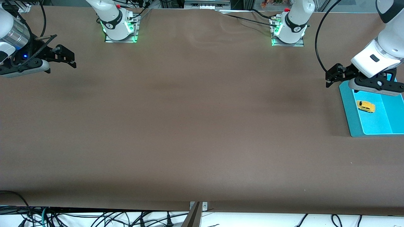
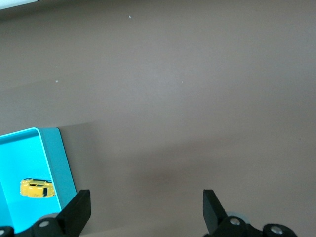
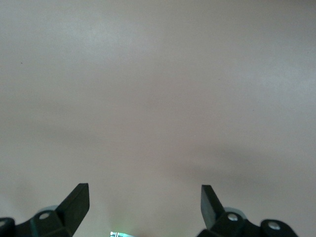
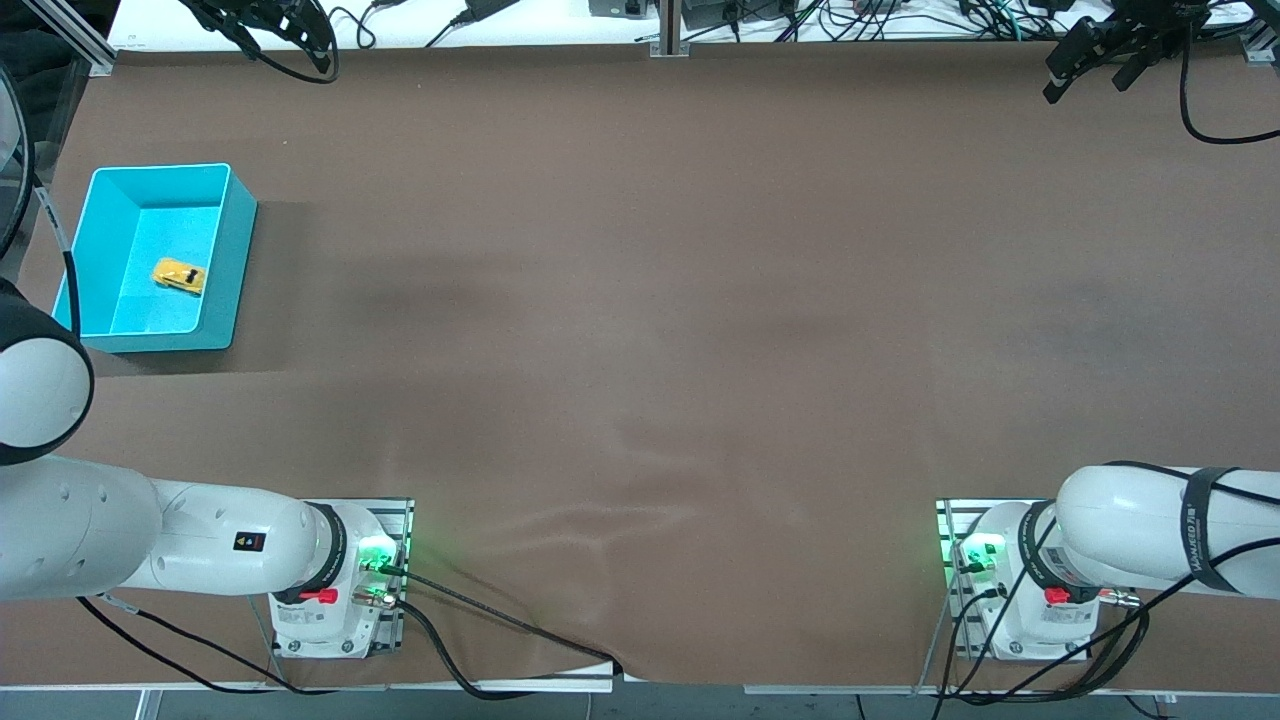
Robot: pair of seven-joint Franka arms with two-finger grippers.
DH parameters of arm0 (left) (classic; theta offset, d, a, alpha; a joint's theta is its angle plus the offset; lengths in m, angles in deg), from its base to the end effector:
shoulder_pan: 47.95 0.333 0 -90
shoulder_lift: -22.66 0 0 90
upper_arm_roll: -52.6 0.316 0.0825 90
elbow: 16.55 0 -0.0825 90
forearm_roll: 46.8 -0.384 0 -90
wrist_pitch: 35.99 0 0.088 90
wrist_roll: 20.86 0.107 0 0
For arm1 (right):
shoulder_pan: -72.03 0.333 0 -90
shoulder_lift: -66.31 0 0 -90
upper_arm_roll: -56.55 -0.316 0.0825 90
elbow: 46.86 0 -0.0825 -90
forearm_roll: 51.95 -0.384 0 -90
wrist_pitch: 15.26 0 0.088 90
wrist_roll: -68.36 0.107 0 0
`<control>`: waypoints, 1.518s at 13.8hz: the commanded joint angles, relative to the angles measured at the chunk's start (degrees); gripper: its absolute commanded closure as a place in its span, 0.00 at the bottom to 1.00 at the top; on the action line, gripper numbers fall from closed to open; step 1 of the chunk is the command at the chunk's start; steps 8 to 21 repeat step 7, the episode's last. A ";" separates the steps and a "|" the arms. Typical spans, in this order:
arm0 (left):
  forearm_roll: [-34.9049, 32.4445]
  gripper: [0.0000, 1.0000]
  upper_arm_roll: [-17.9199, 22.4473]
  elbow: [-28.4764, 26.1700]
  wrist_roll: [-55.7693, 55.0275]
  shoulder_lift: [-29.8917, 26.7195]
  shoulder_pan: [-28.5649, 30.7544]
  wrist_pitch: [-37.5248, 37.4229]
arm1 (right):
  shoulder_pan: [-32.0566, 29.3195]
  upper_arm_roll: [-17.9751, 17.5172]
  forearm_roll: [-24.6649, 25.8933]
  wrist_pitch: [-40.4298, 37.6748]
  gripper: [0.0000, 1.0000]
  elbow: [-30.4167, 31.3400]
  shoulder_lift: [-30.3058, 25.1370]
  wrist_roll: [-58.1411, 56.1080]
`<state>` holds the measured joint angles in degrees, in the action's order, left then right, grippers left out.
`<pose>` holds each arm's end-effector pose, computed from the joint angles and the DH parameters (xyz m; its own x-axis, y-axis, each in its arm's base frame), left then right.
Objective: Wind and store yellow beetle car
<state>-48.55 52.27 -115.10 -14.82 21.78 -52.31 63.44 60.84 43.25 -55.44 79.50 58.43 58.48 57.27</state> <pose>0.5588 -0.0431 0.5765 0.9812 -0.1910 0.0273 -0.1901 -0.9812 -0.0334 0.5131 0.0315 0.5762 0.9746 0.2197 -0.0442 0.2181 -0.9752 -0.0382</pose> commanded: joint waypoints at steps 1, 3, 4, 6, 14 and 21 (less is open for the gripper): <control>1.22 0.00 -0.11 2.22 -0.59 1.05 0.32 -1.34 | 0.11 0.11 0.15 -1.34 0.00 -1.57 0.54 0.10; 1.83 0.00 -0.11 2.13 -0.59 1.05 0.32 -1.51 | 0.11 0.11 0.15 -1.34 0.00 -1.57 0.54 0.10; 1.83 0.00 -0.11 2.13 -0.59 0.96 0.40 -1.51 | 0.11 0.11 0.15 -1.34 0.00 -1.57 0.54 0.10; 1.83 0.00 -0.11 2.13 -0.32 0.96 0.49 -1.51 | 0.11 0.03 0.15 -1.34 0.00 -1.57 0.54 0.10; 1.83 0.00 -0.11 2.31 -0.50 1.05 0.49 -1.51 | 0.11 0.11 0.15 -1.34 0.00 -1.57 0.54 0.10; 1.83 0.00 -0.11 2.31 -0.50 1.05 0.49 -1.51 | 0.11 0.11 0.15 -1.34 0.00 -1.57 0.54 0.10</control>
